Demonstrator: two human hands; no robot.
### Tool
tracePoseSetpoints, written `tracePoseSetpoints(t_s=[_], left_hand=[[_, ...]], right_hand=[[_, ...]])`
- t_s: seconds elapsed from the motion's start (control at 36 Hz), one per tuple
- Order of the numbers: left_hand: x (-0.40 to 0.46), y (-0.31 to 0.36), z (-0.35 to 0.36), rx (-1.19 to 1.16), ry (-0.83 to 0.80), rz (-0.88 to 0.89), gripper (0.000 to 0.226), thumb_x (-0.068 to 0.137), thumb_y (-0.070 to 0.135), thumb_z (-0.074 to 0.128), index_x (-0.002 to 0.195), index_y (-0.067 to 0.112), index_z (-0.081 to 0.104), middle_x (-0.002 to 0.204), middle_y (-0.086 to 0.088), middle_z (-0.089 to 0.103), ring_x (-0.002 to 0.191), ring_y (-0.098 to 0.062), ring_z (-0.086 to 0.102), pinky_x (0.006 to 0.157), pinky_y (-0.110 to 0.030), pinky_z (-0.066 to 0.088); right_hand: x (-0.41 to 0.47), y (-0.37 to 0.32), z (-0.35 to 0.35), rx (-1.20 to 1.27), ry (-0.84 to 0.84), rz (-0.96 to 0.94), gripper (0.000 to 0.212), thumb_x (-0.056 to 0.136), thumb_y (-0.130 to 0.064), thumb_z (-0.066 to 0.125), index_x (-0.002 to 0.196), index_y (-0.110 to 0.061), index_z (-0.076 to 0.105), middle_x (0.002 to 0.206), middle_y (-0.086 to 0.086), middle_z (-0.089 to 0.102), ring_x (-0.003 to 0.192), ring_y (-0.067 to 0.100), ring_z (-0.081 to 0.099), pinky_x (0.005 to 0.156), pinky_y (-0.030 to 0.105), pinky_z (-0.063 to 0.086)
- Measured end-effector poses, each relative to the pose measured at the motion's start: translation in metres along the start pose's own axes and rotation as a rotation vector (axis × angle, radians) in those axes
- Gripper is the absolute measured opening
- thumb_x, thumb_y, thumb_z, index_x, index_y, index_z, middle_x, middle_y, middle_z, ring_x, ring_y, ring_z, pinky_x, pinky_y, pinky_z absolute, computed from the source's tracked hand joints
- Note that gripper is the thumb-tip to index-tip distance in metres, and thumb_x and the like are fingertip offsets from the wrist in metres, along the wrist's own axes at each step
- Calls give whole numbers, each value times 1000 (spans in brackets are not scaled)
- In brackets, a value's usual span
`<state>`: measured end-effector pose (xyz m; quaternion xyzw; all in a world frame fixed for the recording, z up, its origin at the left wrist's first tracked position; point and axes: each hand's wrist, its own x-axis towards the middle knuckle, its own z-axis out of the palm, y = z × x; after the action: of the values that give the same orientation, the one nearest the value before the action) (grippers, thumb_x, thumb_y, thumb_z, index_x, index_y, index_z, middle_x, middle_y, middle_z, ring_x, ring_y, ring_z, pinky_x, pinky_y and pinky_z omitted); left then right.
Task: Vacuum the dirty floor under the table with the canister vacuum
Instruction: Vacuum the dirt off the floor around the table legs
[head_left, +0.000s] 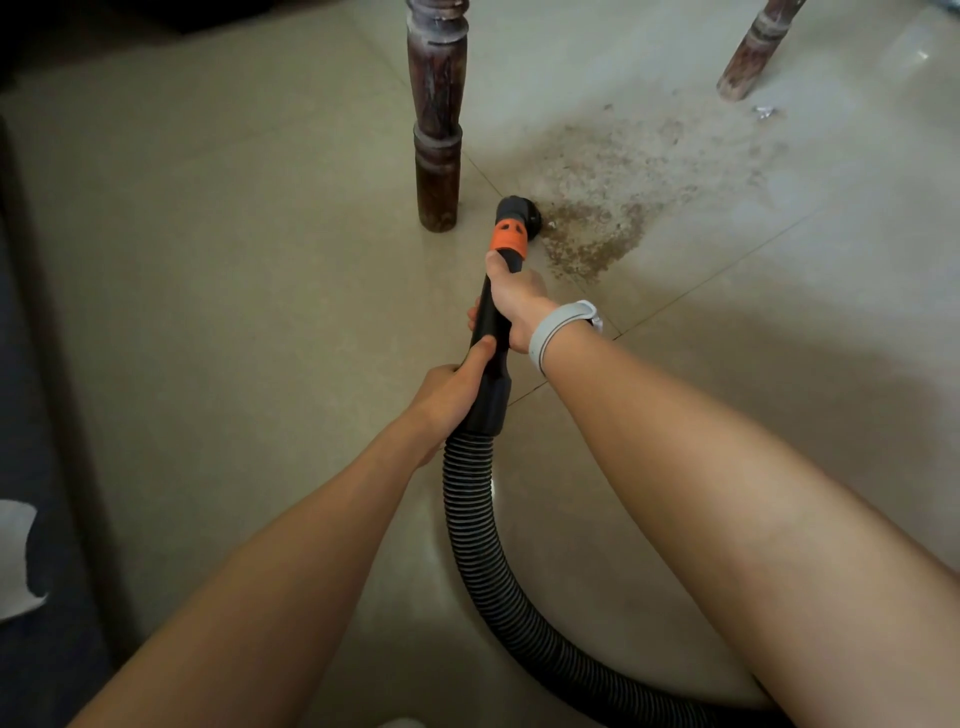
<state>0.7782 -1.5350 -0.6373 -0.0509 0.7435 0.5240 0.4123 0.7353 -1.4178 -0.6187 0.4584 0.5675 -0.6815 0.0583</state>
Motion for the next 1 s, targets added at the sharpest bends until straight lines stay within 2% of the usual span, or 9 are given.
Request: tracePoseSetpoints(t_s=[0.08,0.17,0.28,0.36,0.47,0.61,0.75,0.89,1.0], left_hand=[[-4,-8,2,9,-10,7,61,90,61,44,112,7,63,100,-7,69,87,-17,66,72,-26,52],[-12,-17,2,9,-14,14,59,91,60,43,113,9,64,99,-5,68,88,-15,65,70,-24,50],[-24,-31,2,33,-11,34,52,93,58,42,103,13,66,95,-2,68,86,-12,65,67,-22,49],[-32,-43,1,50,-19,47,45,94,56,42,94,18,64,95,-2,68,88,-12,65,72,-23,50],[-39,-50,-2,77,-34,55,45,94,55,42,94,17,66,97,-6,70,90,-17,67,81,-30,53],[-42,-49,0,111,-55,72,42,95,52,43,90,17,65,93,-4,70,86,-15,67,75,-27,52],[-42,-49,5,170,-62,79,46,93,53,46,94,12,68,94,-6,70,88,-17,67,83,-32,52],[-46,-54,6,242,-98,99,49,94,50,46,94,7,68,92,-8,70,85,-19,67,76,-29,51],[-48,-60,7,285,-129,122,53,93,50,47,95,1,68,88,-13,70,80,-22,68,72,-29,52]], right_hand=[[-3,8,-4,6,0,6,50,98,-43,47,129,-3,42,81,11,56,60,23,59,83,45,57],[-10,15,-7,16,-22,31,47,98,-42,48,125,-4,42,79,12,55,59,23,59,72,42,59],[-21,30,-9,45,-40,57,46,98,-41,49,125,-6,40,79,13,54,56,24,58,62,39,57],[-29,43,-10,89,-47,60,44,98,-39,50,124,-5,39,81,13,52,54,24,56,51,34,53],[-39,53,-14,125,-56,63,38,99,-38,48,119,-7,39,83,13,51,56,24,56,54,36,53],[-46,55,-22,152,-56,78,38,99,-39,47,120,-8,39,80,12,53,59,23,57,60,38,55],[-49,62,-32,223,-17,82,37,100,-38,46,120,-8,39,81,12,52,59,23,57,57,37,54],[-54,75,-41,311,11,100,31,100,-37,46,114,-10,39,85,11,50,60,23,56,57,36,54],[-58,89,-46,404,17,93,27,99,-38,46,94,-13,41,78,10,49,58,23,55,63,38,55]])
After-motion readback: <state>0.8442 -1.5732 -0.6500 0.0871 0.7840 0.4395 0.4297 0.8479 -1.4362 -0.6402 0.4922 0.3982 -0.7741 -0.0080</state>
